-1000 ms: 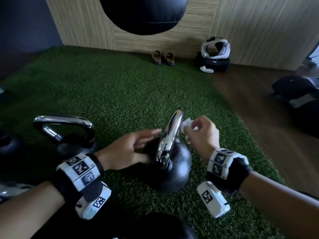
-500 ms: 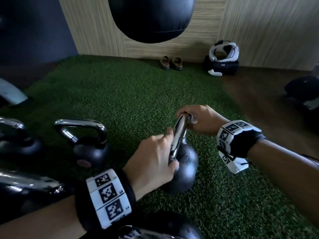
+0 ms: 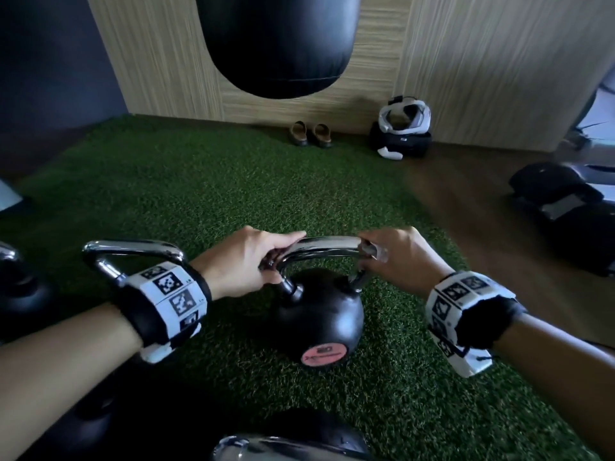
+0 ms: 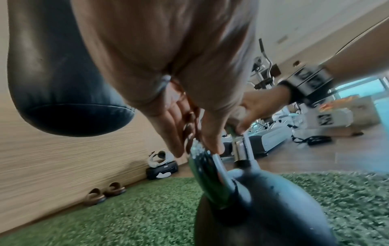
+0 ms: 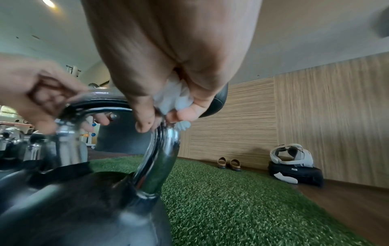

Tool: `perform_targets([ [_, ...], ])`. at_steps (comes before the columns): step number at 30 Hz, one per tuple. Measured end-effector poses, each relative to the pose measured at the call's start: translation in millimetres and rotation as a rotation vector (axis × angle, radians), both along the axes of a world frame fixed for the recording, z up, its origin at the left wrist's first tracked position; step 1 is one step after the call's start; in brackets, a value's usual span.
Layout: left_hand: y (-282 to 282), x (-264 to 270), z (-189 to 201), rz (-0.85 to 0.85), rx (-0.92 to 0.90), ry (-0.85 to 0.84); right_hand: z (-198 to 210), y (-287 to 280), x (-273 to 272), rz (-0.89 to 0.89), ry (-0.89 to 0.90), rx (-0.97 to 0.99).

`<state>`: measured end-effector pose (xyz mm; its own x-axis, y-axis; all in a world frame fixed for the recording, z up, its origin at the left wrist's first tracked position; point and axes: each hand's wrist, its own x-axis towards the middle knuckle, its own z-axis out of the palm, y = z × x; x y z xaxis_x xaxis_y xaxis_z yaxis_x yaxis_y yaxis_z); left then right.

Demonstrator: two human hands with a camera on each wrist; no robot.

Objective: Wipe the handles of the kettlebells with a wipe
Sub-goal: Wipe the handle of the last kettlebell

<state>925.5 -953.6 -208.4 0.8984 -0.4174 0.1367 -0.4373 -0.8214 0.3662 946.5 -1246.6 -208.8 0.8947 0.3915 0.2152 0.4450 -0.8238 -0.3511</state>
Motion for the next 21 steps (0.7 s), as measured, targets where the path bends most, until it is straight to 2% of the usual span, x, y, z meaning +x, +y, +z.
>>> perform_targets([
  [6,13,16,-10,-0.098,0.010,-0.036,-6,5,-11,-0.064,0.023,0.037],
  [8,15,14,-15,-0.088,0.017,-0.062,-5,6,-11,-0.073,0.025,0.013],
  [10,13,11,-16,-0.006,0.044,-0.042,-2,7,-14,-0.076,0.024,-0.029],
  [13,22,1,-11,0.208,0.127,0.119,1,3,-21,-0.086,0.066,-0.058],
  [17,60,-36,12,0.276,0.128,0.304,24,-8,-49,-0.228,0.350,-0.022],
  [21,97,-130,72,0.334,0.039,0.462,80,-17,-90,-0.374,0.487,0.118],
])
